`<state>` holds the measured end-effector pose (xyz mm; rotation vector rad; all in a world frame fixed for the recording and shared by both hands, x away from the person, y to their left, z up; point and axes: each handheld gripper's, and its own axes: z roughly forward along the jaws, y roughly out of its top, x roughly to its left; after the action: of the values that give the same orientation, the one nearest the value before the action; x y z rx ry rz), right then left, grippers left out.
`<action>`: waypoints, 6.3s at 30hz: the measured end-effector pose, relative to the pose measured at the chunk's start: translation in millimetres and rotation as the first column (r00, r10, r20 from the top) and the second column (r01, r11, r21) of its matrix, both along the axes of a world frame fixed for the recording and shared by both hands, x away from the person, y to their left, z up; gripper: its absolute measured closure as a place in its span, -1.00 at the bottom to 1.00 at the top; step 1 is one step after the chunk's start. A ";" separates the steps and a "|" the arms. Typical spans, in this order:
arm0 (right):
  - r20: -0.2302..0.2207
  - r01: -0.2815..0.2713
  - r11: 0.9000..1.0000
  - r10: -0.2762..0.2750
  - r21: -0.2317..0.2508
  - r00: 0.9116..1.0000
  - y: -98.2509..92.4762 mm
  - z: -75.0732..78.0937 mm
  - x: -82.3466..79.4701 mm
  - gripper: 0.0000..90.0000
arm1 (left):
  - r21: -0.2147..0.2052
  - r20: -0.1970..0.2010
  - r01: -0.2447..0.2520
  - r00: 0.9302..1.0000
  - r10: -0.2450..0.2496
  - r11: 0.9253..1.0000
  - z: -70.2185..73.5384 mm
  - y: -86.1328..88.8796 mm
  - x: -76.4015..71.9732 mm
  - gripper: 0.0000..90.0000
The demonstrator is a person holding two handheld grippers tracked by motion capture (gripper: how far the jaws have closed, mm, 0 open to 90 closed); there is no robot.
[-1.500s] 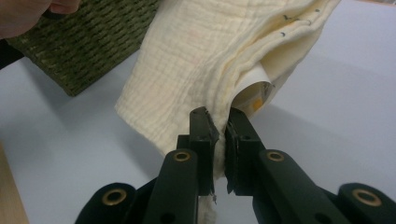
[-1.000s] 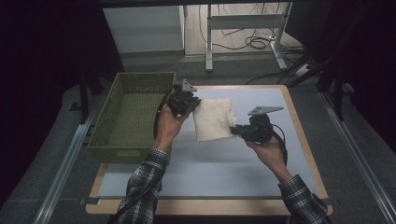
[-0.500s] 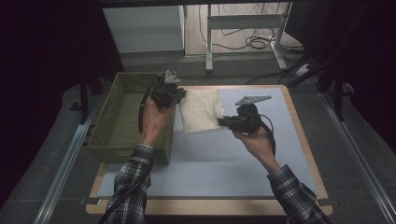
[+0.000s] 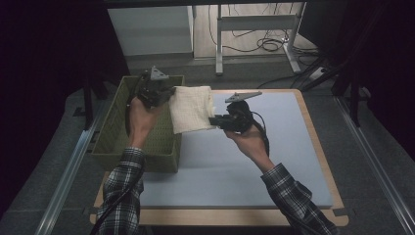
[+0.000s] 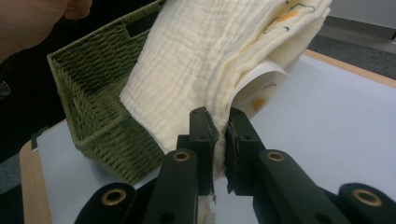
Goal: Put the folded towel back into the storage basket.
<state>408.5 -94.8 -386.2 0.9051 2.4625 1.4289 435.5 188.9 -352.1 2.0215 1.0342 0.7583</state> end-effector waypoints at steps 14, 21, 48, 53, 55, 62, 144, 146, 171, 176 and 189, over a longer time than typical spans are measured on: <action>0.004 -0.041 0.999 0.041 -0.019 0.999 67.4 -11.5 10.0 0.83 | 0.041 -0.010 -0.101 0.995 0.102 0.994 -4.5 49.7 -0.1 0.85; -0.003 -0.072 0.996 0.072 -0.042 0.997 103.4 -19.7 11.6 0.83 | 0.075 -0.026 -0.151 0.988 0.153 0.986 -14.5 74.1 -0.1 0.85; -0.058 -0.164 0.964 0.155 -0.211 0.986 197.3 -53.1 9.3 0.83 | 0.177 -0.127 -0.172 0.972 0.196 0.969 -71.9 111.2 6.5 0.84; -0.058 -0.163 0.958 0.154 -0.236 0.986 200.7 -55.1 9.5 0.83 | 0.210 -0.151 -0.164 0.969 0.197 0.964 -81.1 108.8 10.8 0.83; -0.059 -0.165 0.956 0.155 -0.244 0.986 201.8 -55.1 9.7 0.83 | 0.211 -0.159 -0.162 0.967 0.198 0.964 -84.0 108.9 12.0 0.83; -0.056 -0.165 0.937 0.155 -0.307 0.986 206.6 -55.5 9.5 0.80 | 0.231 -0.186 -0.153 0.962 0.198 0.961 -92.7 105.5 17.3 0.82; 0.015 -0.098 0.979 0.102 -0.181 0.995 4.8 -41.7 -12.4 -0.90 | -0.063 -0.243 0.013 0.970 -0.028 0.998 -67.0 2.0 -15.7 -0.98; 0.018 -0.085 0.980 0.089 -0.180 0.996 -6.6 -43.4 -14.1 -0.90 | -0.056 -0.248 0.026 0.968 -0.040 0.998 -66.6 -7.0 -17.1 -0.98; 0.026 0.057 0.982 -0.053 -0.182 0.998 -126.3 -67.6 -42.9 -0.92 | -0.035 -0.303 0.147 0.941 -0.150 0.989 -73.6 -111.2 -34.0 -0.98; 0.017 0.082 0.981 -0.080 -0.177 0.997 -142.7 -76.8 -48.1 -0.92 | -0.054 -0.285 0.171 0.942 -0.179 0.984 -77.2 -128.9 -40.5 -0.99; 0.002 0.140 0.973 -0.142 -0.185 0.990 -174.4 -109.2 -64.3 -0.92 | -0.096 -0.260 0.220 0.936 -0.238 0.971 -121.9 -160.7 -64.9 -0.99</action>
<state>344.2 -269.2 -495.3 1.0265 2.4335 1.1319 370.7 28.2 -474.0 2.1818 0.9347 0.3276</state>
